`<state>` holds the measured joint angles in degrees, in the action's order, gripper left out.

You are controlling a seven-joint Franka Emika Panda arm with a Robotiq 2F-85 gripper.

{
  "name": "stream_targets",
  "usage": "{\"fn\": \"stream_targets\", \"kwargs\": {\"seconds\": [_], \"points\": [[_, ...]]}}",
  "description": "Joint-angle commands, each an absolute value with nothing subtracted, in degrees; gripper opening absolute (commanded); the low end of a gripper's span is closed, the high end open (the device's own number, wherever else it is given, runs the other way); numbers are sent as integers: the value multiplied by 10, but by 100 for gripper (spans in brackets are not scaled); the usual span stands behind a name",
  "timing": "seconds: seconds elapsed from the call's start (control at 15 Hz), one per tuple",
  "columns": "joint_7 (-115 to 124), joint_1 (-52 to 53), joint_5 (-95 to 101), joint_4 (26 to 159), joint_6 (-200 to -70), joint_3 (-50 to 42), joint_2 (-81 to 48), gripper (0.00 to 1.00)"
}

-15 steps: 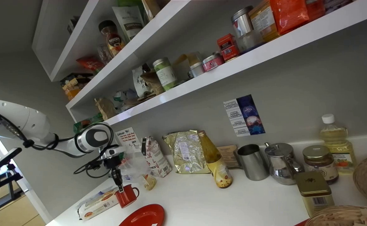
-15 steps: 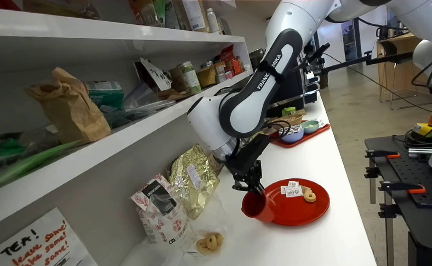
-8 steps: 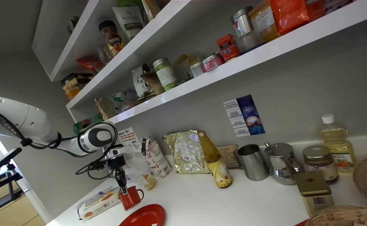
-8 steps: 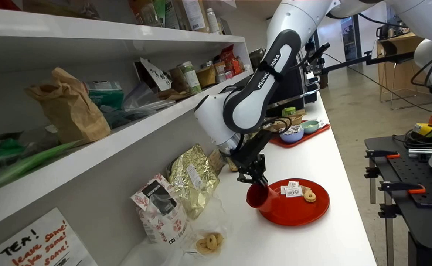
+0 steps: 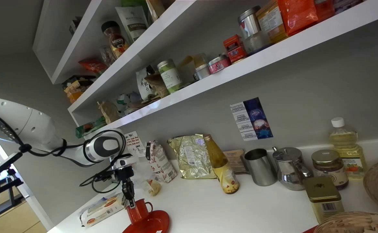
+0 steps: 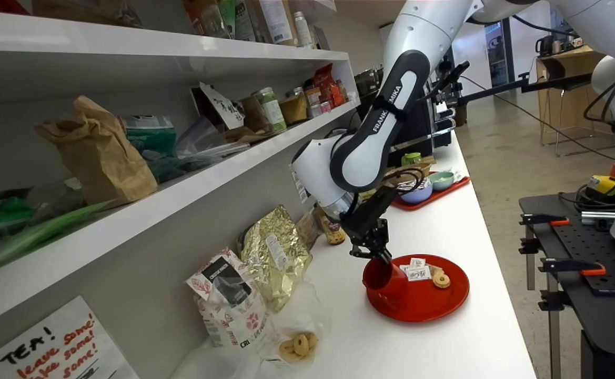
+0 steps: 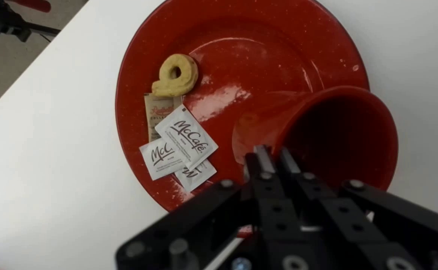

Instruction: Move the red cup to the plate

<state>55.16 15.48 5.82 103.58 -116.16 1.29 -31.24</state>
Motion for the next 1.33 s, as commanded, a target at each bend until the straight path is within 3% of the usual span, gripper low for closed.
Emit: {"fn": "stream_targets", "kwargs": {"seconds": [0.0,0.6,0.73,0.8,1.0,1.27], "points": [[553,152,52,1071,-1181,12,-297,3],[554,151,51,1101,-1197,12,-293,5],[552,152,52,1103,-1198,13,-291,34],[551,154,56,1082,-1185,11,-308,15],[551,153,56,1088,-1186,12,-305,34],[551,153,57,1089,-1186,12,-304,34]]}}
